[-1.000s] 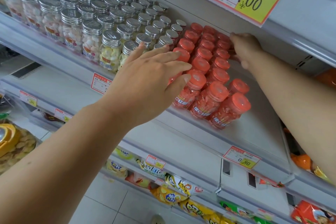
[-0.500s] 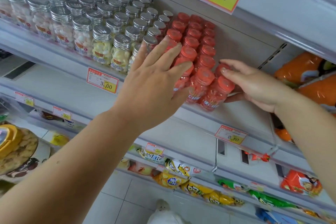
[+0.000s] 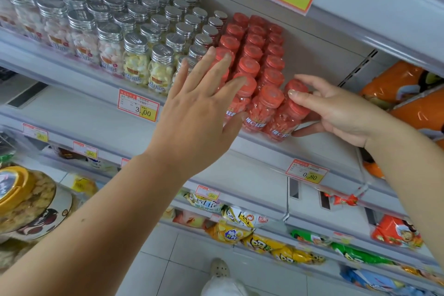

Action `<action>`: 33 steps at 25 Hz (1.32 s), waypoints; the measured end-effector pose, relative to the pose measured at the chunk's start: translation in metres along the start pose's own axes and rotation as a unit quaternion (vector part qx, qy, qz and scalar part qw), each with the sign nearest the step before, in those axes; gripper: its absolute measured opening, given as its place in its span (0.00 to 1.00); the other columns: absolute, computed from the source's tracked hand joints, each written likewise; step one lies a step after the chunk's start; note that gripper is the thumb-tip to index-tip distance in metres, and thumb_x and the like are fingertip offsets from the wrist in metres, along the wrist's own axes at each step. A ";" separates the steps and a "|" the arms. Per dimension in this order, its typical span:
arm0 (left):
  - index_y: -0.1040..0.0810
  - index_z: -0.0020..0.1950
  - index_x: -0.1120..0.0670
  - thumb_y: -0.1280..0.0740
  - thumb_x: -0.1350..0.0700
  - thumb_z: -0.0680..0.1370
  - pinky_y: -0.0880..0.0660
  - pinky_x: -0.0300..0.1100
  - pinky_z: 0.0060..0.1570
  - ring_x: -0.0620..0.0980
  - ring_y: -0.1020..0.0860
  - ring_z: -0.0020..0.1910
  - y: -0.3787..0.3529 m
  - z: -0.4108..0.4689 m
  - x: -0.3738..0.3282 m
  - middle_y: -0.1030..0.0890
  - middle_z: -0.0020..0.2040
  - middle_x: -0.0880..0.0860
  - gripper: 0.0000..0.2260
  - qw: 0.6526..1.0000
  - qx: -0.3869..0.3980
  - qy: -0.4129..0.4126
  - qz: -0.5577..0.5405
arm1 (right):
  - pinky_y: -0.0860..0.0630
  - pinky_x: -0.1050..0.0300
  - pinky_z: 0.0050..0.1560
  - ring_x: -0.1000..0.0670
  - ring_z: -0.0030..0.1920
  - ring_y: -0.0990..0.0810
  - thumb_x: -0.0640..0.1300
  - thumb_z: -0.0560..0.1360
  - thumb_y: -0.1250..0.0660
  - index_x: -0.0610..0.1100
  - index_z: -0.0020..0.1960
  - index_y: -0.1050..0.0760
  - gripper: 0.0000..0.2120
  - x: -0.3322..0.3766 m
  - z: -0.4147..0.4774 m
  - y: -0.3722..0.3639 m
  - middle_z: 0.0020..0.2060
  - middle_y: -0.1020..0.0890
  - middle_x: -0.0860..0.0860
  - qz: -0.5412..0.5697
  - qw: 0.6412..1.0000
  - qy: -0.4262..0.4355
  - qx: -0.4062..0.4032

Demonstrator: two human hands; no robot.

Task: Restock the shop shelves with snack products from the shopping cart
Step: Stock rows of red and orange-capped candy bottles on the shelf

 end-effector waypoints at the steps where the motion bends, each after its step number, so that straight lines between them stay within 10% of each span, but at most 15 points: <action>1: 0.28 0.73 0.49 0.44 0.43 0.79 0.47 0.59 0.77 0.55 0.44 0.80 0.003 -0.002 -0.001 0.35 0.78 0.54 0.24 1.000 -0.001 0.002 -0.007 | 0.17 0.47 0.44 0.47 0.46 0.16 0.48 0.77 0.35 0.52 0.76 0.41 0.29 -0.001 0.000 -0.001 0.53 0.19 0.49 0.002 1.000 -0.004 -0.002; 11: 0.29 0.73 0.51 0.40 0.47 0.79 0.45 0.56 0.77 0.55 0.41 0.79 0.025 -0.020 0.003 0.34 0.77 0.54 0.23 0.999 -0.019 0.023 -0.036 | 0.19 0.57 0.46 0.54 0.57 0.21 0.48 0.53 0.21 0.61 0.77 0.49 0.59 -0.003 -0.017 -0.007 0.66 0.34 0.58 -0.080 0.997 0.015 -0.005; 14: 0.28 0.73 0.52 0.40 0.47 0.80 0.43 0.56 0.77 0.55 0.40 0.78 0.023 -0.030 0.004 0.33 0.77 0.54 0.23 0.998 -0.021 0.032 -0.047 | 0.26 0.68 0.48 0.57 0.58 0.25 0.43 0.59 0.20 0.59 0.78 0.49 0.56 -0.006 -0.015 -0.011 0.69 0.31 0.54 -0.099 0.993 0.043 -0.047; 22: 0.30 0.75 0.50 0.41 0.47 0.80 0.43 0.55 0.77 0.55 0.41 0.79 0.030 -0.048 0.023 0.35 0.78 0.53 0.23 0.996 -0.006 0.075 -0.044 | 0.34 0.49 0.69 0.53 0.68 0.31 0.59 0.64 0.23 0.73 0.70 0.42 0.41 -0.007 -0.026 0.005 0.73 0.34 0.53 -0.193 0.975 0.044 -0.104; 27: 0.30 0.74 0.51 0.41 0.47 0.79 0.43 0.56 0.77 0.55 0.41 0.79 0.024 -0.030 0.023 0.35 0.78 0.54 0.23 0.994 -0.006 0.094 -0.045 | 0.23 0.42 0.55 0.48 0.49 0.20 0.58 0.62 0.24 0.68 0.53 0.30 0.23 0.003 -0.028 0.004 0.51 0.23 0.56 -0.226 0.958 0.097 -0.148; 33: 0.25 0.70 0.54 0.34 0.46 0.78 0.34 0.45 0.67 0.55 0.26 0.65 0.014 -0.017 -0.013 0.22 0.66 0.52 0.23 0.994 -0.039 0.040 -0.091 | 0.21 0.47 0.56 0.53 0.50 0.19 0.50 0.66 0.23 0.61 0.50 0.23 0.16 0.014 -0.056 0.020 0.47 0.18 0.58 -0.150 0.954 0.147 -0.213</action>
Point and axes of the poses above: each hand's wrist, its own z-axis towards the middle knuckle, its own y-axis out of the back of the hand, x = y × z, the point moved 6 cm from there along z, towards the middle knuckle
